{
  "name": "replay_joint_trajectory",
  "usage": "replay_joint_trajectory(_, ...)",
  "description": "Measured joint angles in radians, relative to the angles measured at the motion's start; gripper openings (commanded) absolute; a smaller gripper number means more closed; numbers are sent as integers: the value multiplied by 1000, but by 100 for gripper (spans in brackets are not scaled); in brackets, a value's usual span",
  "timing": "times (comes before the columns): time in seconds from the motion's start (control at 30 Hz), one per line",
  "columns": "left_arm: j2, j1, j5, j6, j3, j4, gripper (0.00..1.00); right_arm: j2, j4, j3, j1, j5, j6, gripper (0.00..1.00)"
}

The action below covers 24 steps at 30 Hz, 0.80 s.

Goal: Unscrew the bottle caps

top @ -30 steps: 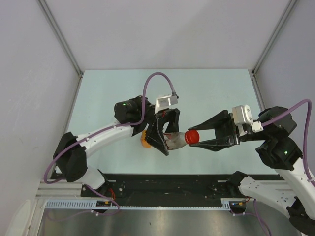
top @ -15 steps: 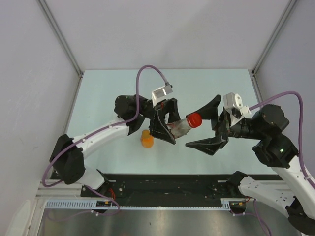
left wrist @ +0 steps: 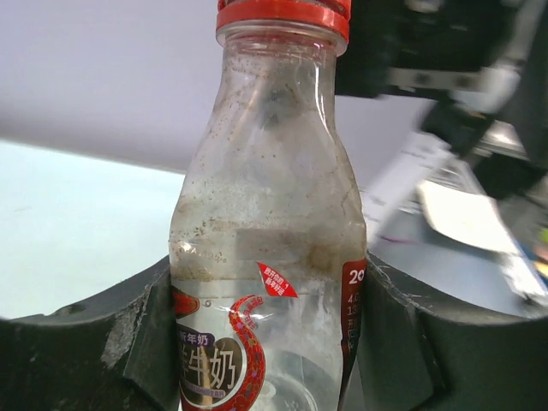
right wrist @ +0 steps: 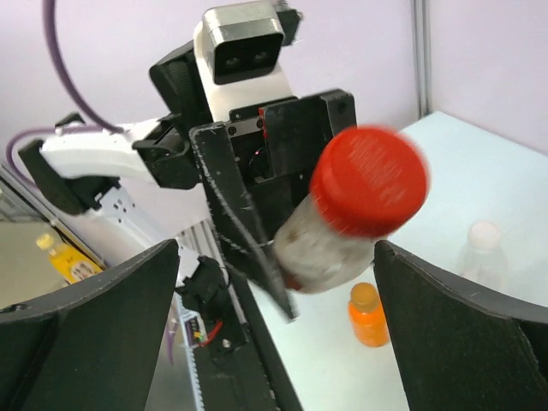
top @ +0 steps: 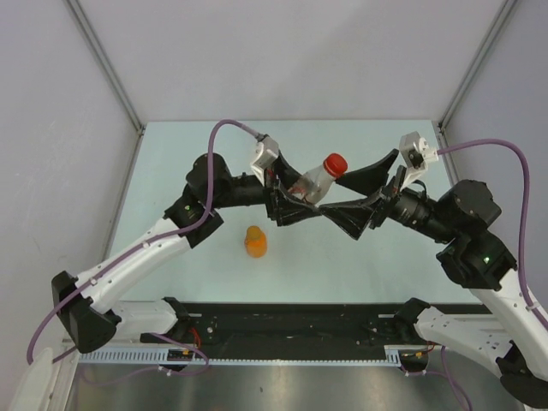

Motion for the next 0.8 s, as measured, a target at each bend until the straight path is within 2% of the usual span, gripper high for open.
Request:
replay_joint_trajectory(0.2,-52,-24,-355,132,-16,-113,0,12,5,0,1,130,115,100)
replay_joint_trajectory(0.43,-74,-122,-716,251,-38,-185,0,23,19,2,1,279,206,100)
replay_joint_trajectory(0.63,-104,-241,-934,362,-86,-187,0,58,28,2,1,365,268,100)
replay_joint_trajectory(0.8,-120,-296,-1052,429,-121,-163,0,98,27,3,1,414,311,92)
